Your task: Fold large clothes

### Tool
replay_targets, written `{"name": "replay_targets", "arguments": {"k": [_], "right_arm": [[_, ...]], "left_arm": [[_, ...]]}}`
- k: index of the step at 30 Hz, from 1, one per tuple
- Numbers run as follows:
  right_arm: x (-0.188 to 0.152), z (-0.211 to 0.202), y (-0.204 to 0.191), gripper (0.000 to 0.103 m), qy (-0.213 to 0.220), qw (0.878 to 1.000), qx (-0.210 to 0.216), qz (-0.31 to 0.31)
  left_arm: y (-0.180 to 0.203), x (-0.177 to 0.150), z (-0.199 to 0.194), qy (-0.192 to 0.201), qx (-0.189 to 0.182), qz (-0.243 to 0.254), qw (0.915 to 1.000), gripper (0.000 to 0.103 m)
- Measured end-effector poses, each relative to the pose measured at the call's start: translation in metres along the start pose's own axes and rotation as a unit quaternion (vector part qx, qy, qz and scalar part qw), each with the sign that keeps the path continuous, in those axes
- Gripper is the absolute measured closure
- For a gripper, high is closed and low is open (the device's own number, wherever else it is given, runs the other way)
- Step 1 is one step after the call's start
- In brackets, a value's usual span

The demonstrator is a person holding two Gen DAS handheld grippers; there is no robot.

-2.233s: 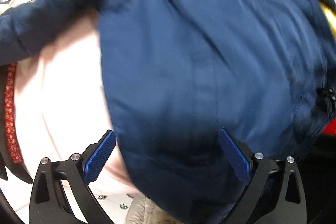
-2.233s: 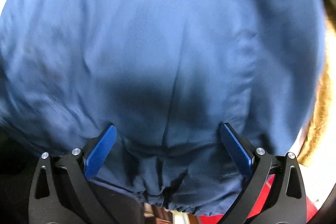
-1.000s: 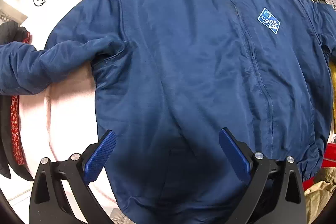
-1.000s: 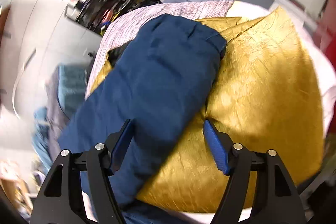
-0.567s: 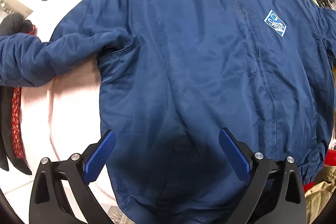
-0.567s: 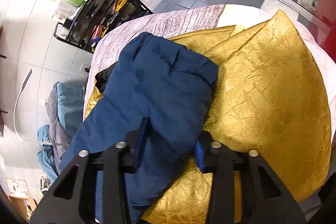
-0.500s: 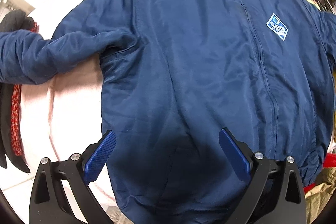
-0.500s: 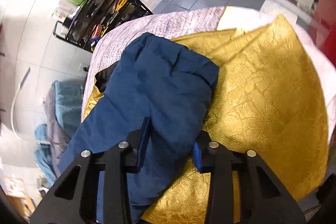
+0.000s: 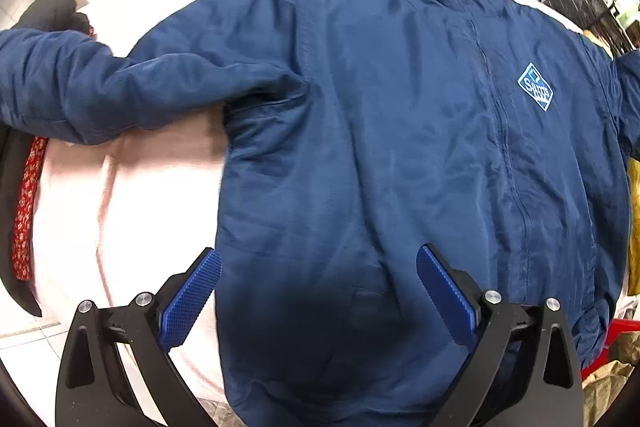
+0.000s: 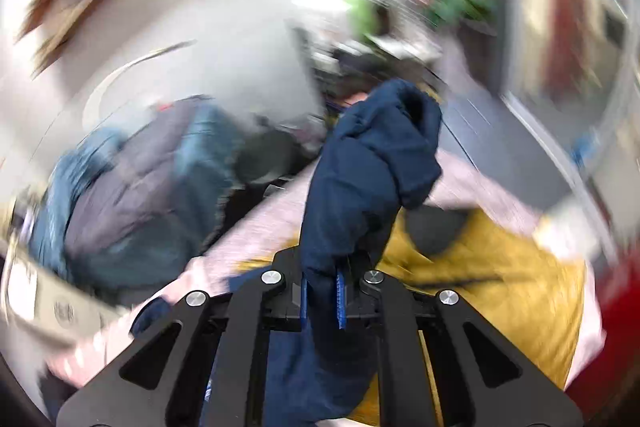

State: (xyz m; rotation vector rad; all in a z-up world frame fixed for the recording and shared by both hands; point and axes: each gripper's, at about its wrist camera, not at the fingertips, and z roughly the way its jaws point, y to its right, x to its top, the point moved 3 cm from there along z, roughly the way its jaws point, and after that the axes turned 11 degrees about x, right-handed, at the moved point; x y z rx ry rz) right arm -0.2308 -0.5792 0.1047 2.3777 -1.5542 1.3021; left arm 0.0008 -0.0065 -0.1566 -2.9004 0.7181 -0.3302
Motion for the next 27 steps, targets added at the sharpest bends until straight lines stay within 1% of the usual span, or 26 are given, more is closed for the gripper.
{"name": "replay_targets", "arguments": {"k": [2,5,6,7,8,10,12,13,14,15,17,19,20,21,23,24,25,26,27], "right_arm": [[0.004,-0.005,-0.052,0.093,0.005,0.998,0.035,-0.054],[-0.002,-0.009,-0.148,0.093,0.004,0.985,0.102,-0.138],[-0.007,-0.009,-0.170,0.093,0.000,0.981,0.120,-0.155],[-0.016,-0.008,-0.196,0.093,-0.007,0.974,0.143,-0.175],[-0.030,-0.005,-0.231,0.093,-0.021,0.964,0.172,-0.202],[-0.060,0.003,-0.279,0.093,-0.052,0.947,0.205,-0.242],[-0.100,0.016,-0.321,0.093,-0.084,0.928,0.223,-0.286],[-0.116,0.021,-0.333,0.093,-0.096,0.921,0.227,-0.301],[-0.145,0.031,-0.349,0.093,-0.119,0.909,0.233,-0.326],[-0.164,0.037,-0.357,0.094,-0.131,0.902,0.233,-0.340],[-0.211,0.057,-0.369,0.094,-0.172,0.886,0.230,-0.365],[-0.250,0.074,-0.375,0.094,-0.205,0.874,0.219,-0.384],[-0.265,0.079,-0.374,0.094,-0.213,0.869,0.214,-0.393],[-0.286,0.086,-0.376,0.094,-0.223,0.858,0.207,-0.413],[-0.317,0.095,-0.380,0.094,-0.234,0.840,0.197,-0.449],[-0.336,0.101,-0.383,0.094,-0.242,0.827,0.191,-0.471],[-0.351,0.105,-0.384,0.094,-0.246,0.816,0.185,-0.488],[-0.362,0.109,-0.384,0.094,-0.249,0.809,0.181,-0.500],[-0.377,0.114,-0.382,0.094,-0.252,0.799,0.173,-0.517]], "left_arm": [[-0.007,-0.001,-0.001,0.003,-0.002,-0.008,1.0000,0.007],[-0.019,-0.001,-0.005,0.013,-0.001,-0.024,0.9996,0.007],[-0.022,-0.001,-0.006,0.016,-0.001,-0.028,0.9995,0.007],[-0.027,-0.001,-0.009,0.021,0.001,-0.033,0.9992,0.007],[-0.031,-0.001,-0.012,0.027,0.004,-0.038,0.9989,0.007],[-0.039,-0.002,-0.016,0.038,0.010,-0.046,0.9982,0.007],[-0.048,-0.003,-0.020,0.045,0.015,-0.056,0.9973,0.007],[-0.053,-0.005,-0.020,0.047,0.017,-0.061,0.9969,0.007],[-0.058,-0.008,-0.020,0.047,0.021,-0.066,0.9965,0.007],[-0.061,-0.011,-0.019,0.046,0.025,-0.070,0.9962,0.007],[-0.068,-0.020,-0.015,0.040,0.036,-0.075,0.9957,0.007],[-0.072,-0.028,-0.011,0.032,0.041,-0.078,0.9956,0.007],[-0.075,-0.034,-0.008,0.025,0.044,-0.080,0.9955,0.007],[-0.077,-0.038,-0.006,0.021,0.046,-0.081,0.9954,0.007],[-0.079,-0.045,-0.001,0.012,0.048,-0.085,0.9951,0.007],[-0.080,-0.049,0.002,0.006,0.050,-0.087,0.9950,0.007],[-0.080,-0.051,0.003,0.001,0.051,-0.088,0.9948,0.007],[-0.080,-0.053,0.005,-0.001,0.051,-0.088,0.9948,0.007],[-0.081,-0.054,0.005,-0.003,0.053,-0.088,0.9947,0.007]]}}
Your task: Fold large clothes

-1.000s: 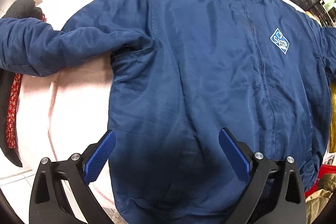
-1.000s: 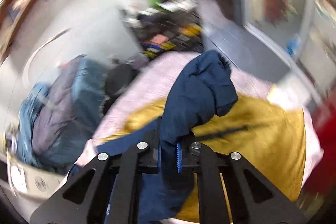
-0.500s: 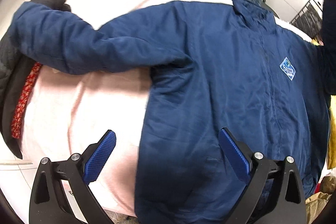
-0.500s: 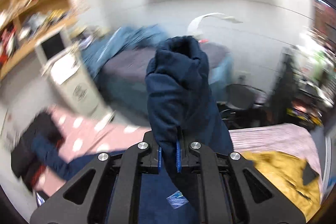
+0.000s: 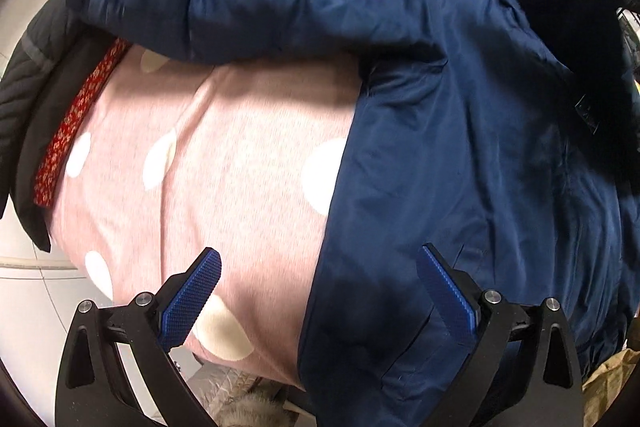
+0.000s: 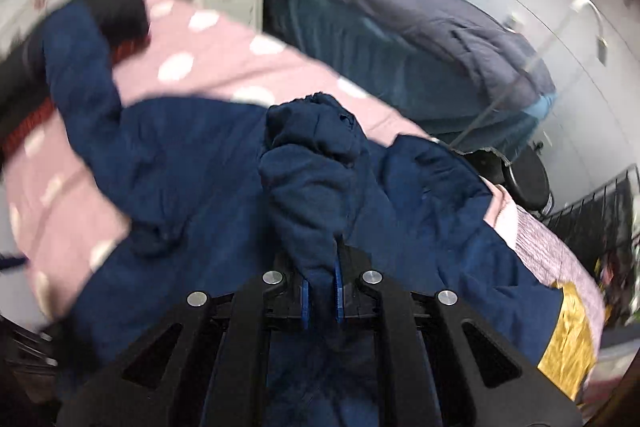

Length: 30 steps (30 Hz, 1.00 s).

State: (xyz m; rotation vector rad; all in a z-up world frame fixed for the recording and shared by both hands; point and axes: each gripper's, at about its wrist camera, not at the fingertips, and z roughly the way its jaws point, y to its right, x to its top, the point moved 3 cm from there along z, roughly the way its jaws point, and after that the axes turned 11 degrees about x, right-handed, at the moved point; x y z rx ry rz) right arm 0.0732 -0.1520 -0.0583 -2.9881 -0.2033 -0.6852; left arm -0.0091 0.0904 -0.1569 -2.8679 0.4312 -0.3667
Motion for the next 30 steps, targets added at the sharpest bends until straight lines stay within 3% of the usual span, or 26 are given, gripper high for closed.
{"name": "replay_targets", "arguments": {"k": [3,6,7,8,10,14,18,25,30], "right_arm": [[-0.004,0.029,-0.019,0.094,-0.036,0.999,-0.015,-0.030],[-0.021,0.052,-0.036,0.088,-0.073,0.996,0.001,-0.044],[-0.025,0.059,-0.043,0.078,-0.083,0.995,0.010,-0.047],[-0.031,0.063,-0.047,0.057,-0.091,0.994,0.019,-0.049],[-0.043,0.063,-0.056,0.026,-0.092,0.994,0.027,-0.046],[-0.065,0.053,-0.050,0.026,-0.083,0.995,0.057,0.004],[-0.094,0.032,-0.010,0.026,-0.064,0.992,0.052,0.097],[-0.133,-0.016,0.099,0.026,-0.011,0.971,-0.036,0.238],[-0.160,-0.011,0.147,0.026,-0.043,0.962,-0.075,0.259]], "left_arm": [[-0.001,0.000,0.000,0.002,0.004,0.002,1.0000,0.007],[0.000,0.004,-0.001,0.004,0.006,0.004,1.0000,0.007],[0.001,0.006,-0.002,0.004,0.006,0.004,1.0000,0.007],[0.002,0.008,-0.002,0.005,0.007,0.005,1.0000,0.007],[0.006,0.010,-0.003,0.006,0.008,0.007,0.9999,0.007],[0.015,0.016,-0.005,0.008,0.005,0.018,0.9998,0.007],[0.030,0.023,-0.006,0.009,0.003,0.040,0.9992,0.007],[0.068,0.057,-0.024,0.055,-0.007,0.094,0.9940,0.007],[0.118,0.093,-0.035,0.093,-0.034,0.133,0.9861,0.008]]}}
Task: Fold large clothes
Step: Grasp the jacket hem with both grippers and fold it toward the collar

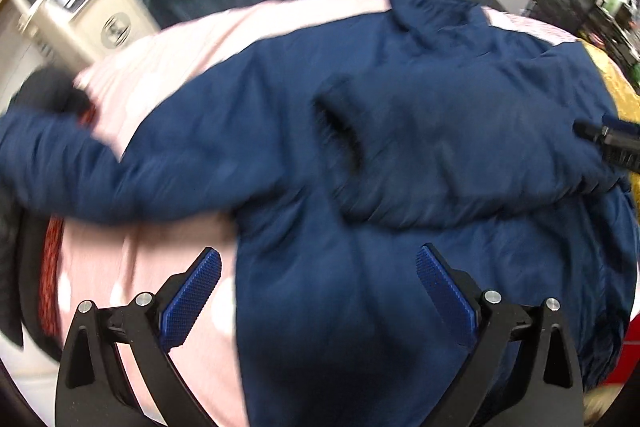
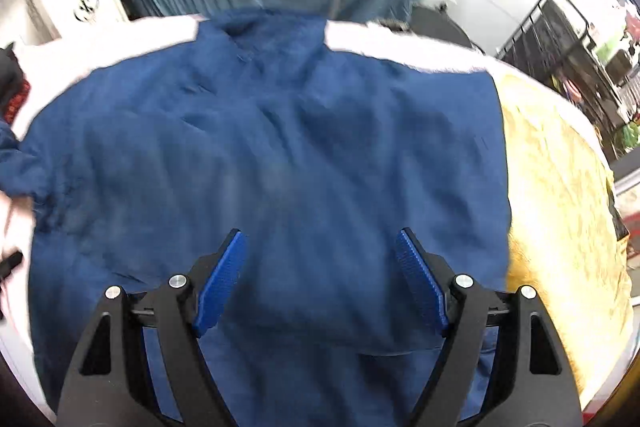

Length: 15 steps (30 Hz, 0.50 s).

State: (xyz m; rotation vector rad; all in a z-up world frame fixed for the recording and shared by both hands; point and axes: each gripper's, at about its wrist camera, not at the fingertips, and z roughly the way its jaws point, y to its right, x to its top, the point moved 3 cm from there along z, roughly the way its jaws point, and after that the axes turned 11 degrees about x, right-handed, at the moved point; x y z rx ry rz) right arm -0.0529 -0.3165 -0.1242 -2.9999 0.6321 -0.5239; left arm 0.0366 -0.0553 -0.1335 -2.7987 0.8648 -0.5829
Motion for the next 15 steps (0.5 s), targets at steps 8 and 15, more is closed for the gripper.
{"name": "replay_targets", "arguments": {"k": [8,15], "right_arm": [[-0.036,0.044,0.032,0.025,-0.067,0.997,-0.043,-0.004],[-0.031,0.061,0.031,0.023,-0.087,0.994,-0.064,0.000]], "left_arm": [[0.074,0.047,0.035,0.001,-0.015,0.065,0.9978,0.008],[0.109,0.052,0.089,-0.050,0.027,0.105,0.9929,0.007]]}}
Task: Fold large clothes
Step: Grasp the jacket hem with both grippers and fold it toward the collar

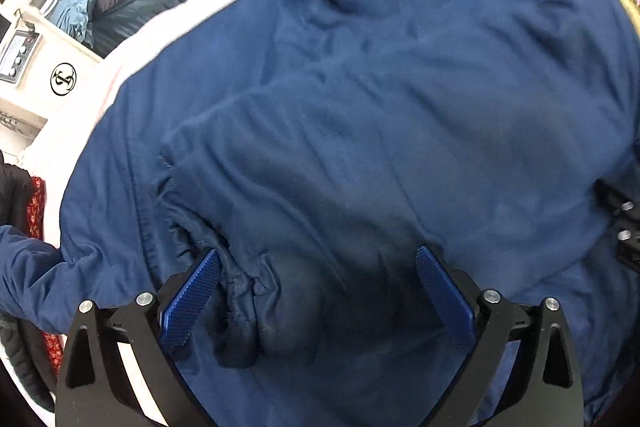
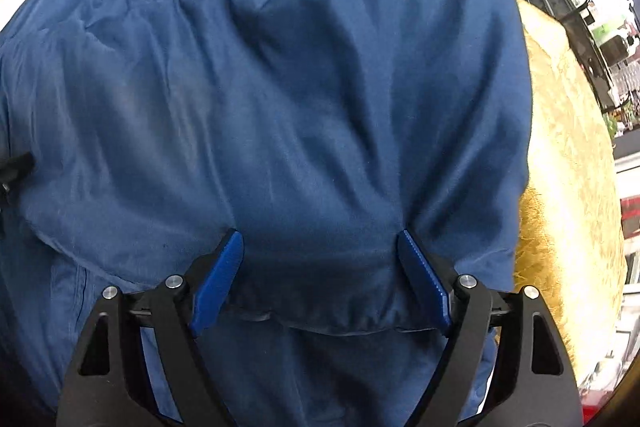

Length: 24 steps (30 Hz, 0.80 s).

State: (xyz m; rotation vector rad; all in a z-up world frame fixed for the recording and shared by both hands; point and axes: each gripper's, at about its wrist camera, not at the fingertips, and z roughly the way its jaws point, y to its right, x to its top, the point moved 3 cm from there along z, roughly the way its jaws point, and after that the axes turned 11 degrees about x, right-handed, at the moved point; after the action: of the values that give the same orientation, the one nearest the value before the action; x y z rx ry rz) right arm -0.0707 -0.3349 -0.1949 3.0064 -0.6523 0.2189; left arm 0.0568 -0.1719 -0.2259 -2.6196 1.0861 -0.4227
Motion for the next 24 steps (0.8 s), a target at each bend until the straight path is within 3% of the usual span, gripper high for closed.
{"name": "replay_targets", "arguments": {"k": [10,19,24], "right_arm": [[0.012,0.023,-0.006,0.015,-0.012,1.000,-0.020,-0.001],[0.009,0.037,-0.001,0.008,0.004,0.999,-0.039,0.010],[0.008,0.035,-0.002,0.008,-0.013,0.999,-0.028,0.010]], "left_arm": [[-0.004,0.007,0.038,-0.038,-0.061,-0.053,0.9960,0.005],[-0.010,0.000,0.045,-0.034,-0.061,-0.064,0.9954,0.004],[-0.009,-0.011,0.033,-0.027,-0.063,-0.068,0.9953,0.005]]}}
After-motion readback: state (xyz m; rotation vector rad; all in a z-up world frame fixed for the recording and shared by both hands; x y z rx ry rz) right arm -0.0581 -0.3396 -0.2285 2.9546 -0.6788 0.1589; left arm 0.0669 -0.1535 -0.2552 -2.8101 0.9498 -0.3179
